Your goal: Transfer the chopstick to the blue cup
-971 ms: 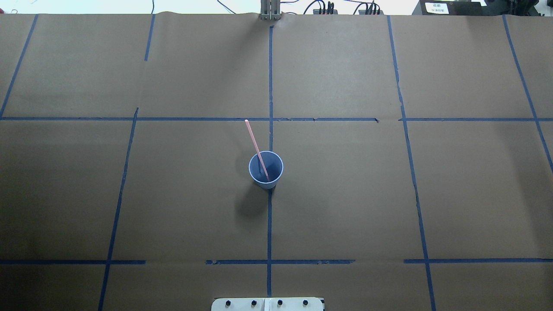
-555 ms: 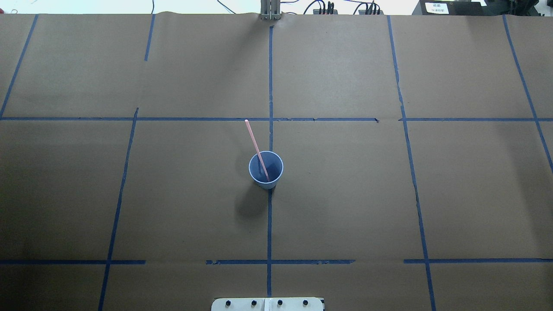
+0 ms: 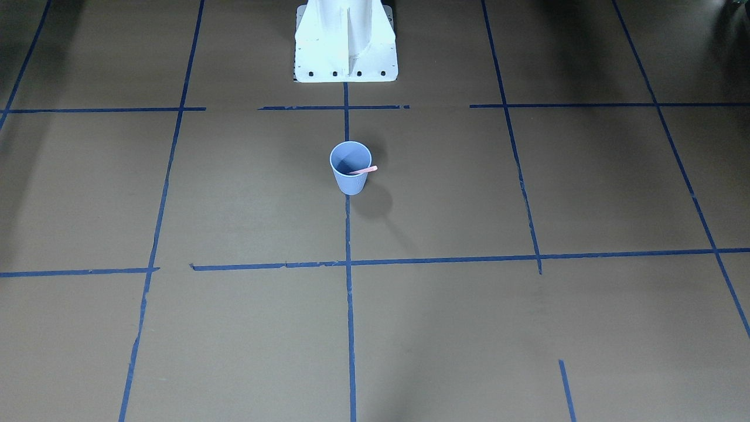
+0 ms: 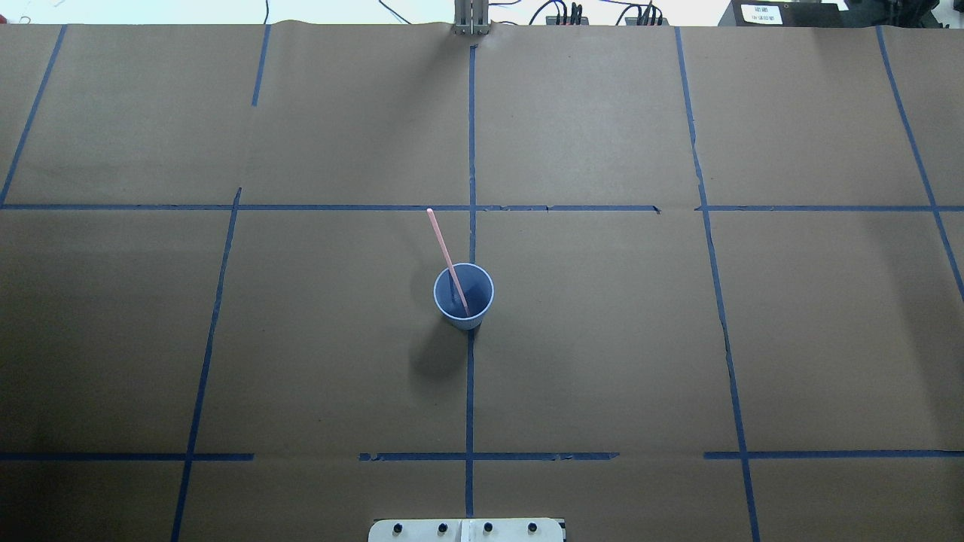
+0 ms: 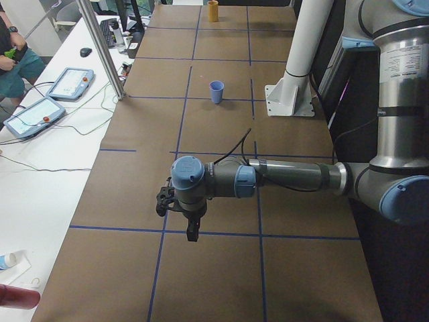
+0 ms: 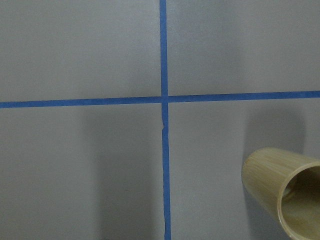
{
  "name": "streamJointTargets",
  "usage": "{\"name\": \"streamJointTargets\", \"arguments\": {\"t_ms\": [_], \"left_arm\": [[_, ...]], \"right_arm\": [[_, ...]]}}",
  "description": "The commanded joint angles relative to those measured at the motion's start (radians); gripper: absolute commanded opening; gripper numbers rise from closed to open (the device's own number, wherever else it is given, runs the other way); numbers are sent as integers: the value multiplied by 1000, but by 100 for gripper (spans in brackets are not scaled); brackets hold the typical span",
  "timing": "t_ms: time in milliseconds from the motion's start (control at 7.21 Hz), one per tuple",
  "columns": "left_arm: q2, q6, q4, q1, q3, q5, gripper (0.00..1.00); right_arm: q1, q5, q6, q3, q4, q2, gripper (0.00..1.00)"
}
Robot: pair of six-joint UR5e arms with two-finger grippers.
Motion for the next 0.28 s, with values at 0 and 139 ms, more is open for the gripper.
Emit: {"name": "streamJointTargets", "arguments": {"t_ms": [0, 139], "left_arm": [[-5, 0, 0, 1, 0, 1, 100], [-7, 0, 1, 1, 0, 0, 100]], "right_arm": [[3, -1, 0, 0, 0, -1, 100], [3, -1, 0, 0, 2, 1, 100]]}}
